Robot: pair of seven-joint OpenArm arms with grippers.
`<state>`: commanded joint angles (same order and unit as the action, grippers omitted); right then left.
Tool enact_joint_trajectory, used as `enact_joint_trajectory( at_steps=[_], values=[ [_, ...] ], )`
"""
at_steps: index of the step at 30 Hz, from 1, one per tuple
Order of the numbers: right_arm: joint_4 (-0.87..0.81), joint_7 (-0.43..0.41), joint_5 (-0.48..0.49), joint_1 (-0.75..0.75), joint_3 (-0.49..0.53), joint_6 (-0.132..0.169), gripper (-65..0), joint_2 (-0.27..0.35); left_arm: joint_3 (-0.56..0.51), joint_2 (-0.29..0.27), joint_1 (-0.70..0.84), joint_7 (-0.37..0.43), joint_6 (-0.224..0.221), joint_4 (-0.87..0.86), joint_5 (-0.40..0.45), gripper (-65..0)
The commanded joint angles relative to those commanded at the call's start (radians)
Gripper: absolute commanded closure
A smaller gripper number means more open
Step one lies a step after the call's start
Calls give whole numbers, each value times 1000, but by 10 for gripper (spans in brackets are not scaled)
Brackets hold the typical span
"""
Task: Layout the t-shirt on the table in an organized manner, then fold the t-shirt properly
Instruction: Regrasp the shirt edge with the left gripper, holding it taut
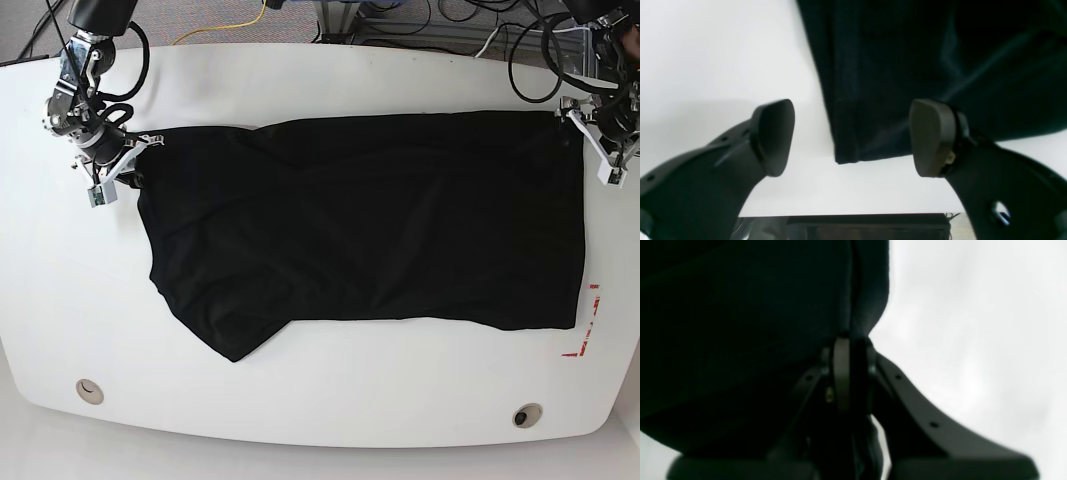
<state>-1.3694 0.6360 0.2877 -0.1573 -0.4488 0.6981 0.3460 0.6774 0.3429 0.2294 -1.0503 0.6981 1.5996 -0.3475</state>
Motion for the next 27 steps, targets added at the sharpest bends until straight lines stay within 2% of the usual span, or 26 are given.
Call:
enact_joint_trajectory(
  at_steps=[9,20,22,26,27],
  values=[
    [0,0,0,0,0,0,-5,0,-2,2,0,64,0,-68,48,-508],
    [0,0,0,0,0,0,-5,0,-77,0,0,80,0,-101,48,-492],
    [0,0,0,0,0,0,-5,0,-77,0,0,80,0,-103,49,-437],
    [0,0,0,0,-2,0,-5,5,-77,-2,0,78,0,-104,52,-233],
    [0,0,0,0,-2,0,-5,6,-77,-2,0,78,0,-104,52,-200]
  ],
)
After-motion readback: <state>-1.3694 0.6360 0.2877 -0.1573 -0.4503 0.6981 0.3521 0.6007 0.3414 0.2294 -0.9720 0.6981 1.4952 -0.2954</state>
